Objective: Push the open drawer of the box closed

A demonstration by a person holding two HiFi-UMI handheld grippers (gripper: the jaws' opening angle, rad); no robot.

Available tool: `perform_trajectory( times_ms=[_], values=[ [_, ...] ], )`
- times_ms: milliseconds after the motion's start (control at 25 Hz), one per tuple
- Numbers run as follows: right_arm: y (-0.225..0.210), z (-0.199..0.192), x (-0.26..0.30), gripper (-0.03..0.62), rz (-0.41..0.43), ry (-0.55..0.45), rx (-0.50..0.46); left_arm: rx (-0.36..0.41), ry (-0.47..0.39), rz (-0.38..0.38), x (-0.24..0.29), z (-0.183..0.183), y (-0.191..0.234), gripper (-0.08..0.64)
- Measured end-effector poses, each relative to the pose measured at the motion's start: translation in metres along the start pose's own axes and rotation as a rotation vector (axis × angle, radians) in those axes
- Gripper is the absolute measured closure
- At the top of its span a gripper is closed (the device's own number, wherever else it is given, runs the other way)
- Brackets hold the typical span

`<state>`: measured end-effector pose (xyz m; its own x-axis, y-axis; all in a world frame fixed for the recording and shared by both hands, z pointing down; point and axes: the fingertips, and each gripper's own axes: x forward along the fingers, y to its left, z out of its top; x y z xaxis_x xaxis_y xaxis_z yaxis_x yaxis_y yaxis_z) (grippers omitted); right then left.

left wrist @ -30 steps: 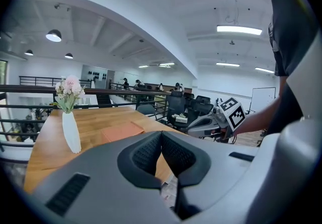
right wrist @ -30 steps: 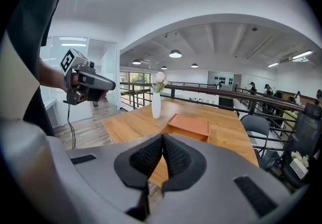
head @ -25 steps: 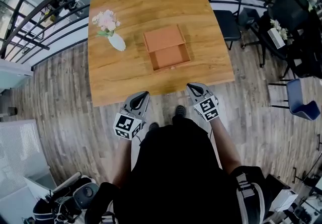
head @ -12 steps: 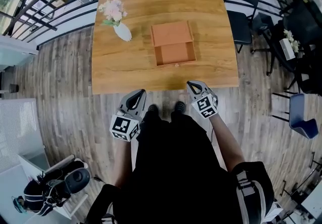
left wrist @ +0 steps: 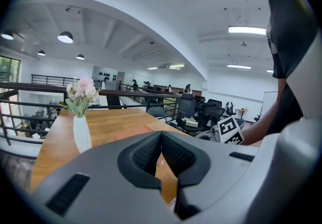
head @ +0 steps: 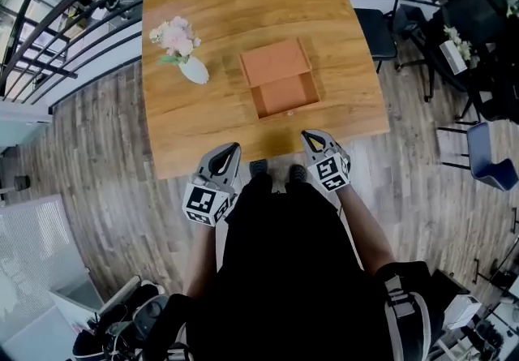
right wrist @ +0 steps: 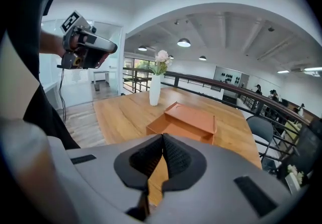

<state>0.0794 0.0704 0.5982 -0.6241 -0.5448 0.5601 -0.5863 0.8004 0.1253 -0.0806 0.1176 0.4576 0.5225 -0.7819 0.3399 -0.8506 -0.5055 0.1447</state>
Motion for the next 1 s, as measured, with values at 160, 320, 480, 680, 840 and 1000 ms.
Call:
perform_trajectory(
  times_ms=[160, 320, 480, 680, 840, 1000],
  values=[
    [-0.001, 0.006, 0.026, 0.577, -0.053, 0.034, 0.038, 0.047, -0.011, -0.104, 0.021, 0.013, 0.025, 0.537],
    [0.004, 0.016, 0.040, 0.577, -0.105, 0.050, 0.050, 0.061, -0.019, -0.190, 0.030, 0.018, 0.044, 0.537],
    [0.003, 0.016, 0.050, 0.577, -0.164, 0.059, 0.114, 0.084, -0.005, -0.257, 0.043, 0.020, 0.061, 0.537],
    [-0.006, 0.010, 0.053, 0.575, -0.201, 0.075, 0.184, 0.103, -0.003, -0.315, 0.056, 0.027, 0.060, 0.537],
    [-0.017, 0.001, 0.061, 0.575, -0.190, 0.074, 0.205, 0.113, 0.002, -0.300, 0.066, 0.024, 0.060, 0.537],
    [-0.024, -0.007, 0.070, 0.575, -0.150, 0.097, 0.195, 0.103, 0.009, -0.282, 0.074, 0.028, 0.059, 0.537]
  ],
)
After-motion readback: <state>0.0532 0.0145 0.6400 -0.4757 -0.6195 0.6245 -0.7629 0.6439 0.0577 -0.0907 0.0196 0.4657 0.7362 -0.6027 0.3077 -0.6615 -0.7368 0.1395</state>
